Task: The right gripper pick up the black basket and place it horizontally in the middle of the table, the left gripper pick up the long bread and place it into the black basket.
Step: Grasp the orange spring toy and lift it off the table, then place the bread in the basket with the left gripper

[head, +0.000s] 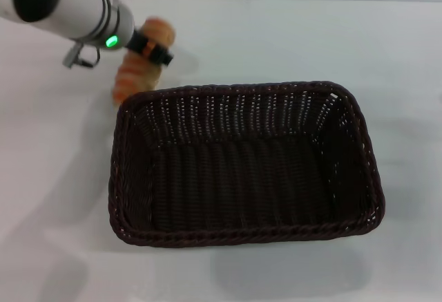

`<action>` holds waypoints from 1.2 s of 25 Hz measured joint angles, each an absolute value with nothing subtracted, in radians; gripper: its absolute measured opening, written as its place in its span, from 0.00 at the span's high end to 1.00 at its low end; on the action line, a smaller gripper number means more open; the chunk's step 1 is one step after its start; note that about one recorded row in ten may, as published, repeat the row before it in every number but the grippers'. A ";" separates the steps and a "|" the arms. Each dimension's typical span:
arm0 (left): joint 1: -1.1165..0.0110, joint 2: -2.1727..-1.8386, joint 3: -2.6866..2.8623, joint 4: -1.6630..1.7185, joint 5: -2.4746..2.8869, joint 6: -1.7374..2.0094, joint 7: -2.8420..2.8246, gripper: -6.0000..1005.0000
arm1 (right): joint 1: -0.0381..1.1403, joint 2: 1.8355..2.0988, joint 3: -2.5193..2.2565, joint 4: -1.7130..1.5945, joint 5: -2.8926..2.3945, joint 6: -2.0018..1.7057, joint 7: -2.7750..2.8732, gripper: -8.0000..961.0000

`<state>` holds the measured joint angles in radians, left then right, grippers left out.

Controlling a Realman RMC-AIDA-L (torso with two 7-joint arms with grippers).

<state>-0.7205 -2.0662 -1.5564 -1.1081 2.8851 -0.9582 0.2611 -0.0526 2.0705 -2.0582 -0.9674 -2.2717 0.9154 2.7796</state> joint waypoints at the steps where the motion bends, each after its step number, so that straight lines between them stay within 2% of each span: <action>1: -0.694 -2.067 -1.555 -1.177 2.883 -0.957 0.292 0.34 | -0.054 2.071 -2.060 -0.968 -2.272 0.916 2.780 0.14; 7: -0.620 -2.062 -1.604 -1.444 2.701 -1.002 0.570 0.40 | -0.066 2.073 -2.066 -0.982 -2.273 0.916 2.781 0.14; 14: -0.573 -2.062 -1.692 -1.627 2.298 -1.310 0.940 0.47 | -0.097 2.073 -2.067 -1.006 -2.293 0.917 2.784 0.14; 21: -0.574 -2.062 -1.715 -1.580 2.143 -1.601 1.133 0.51 | -0.102 2.074 -2.066 -1.014 -2.298 0.919 2.786 0.14; 27: -0.575 -2.063 -1.722 -1.531 2.140 -1.587 1.162 0.54 | -0.100 2.073 -2.066 -1.020 -2.318 0.919 2.785 0.14; 30: -0.575 -2.063 -1.724 -1.526 2.136 -1.587 1.164 0.50 | -0.101 2.073 -2.066 -1.020 -2.325 0.919 2.785 0.14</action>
<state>-0.5753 -2.0630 -1.7239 -1.5259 2.1364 -1.5867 1.1642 -0.1006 2.0725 -2.0661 -1.0203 -2.3246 0.9189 2.7849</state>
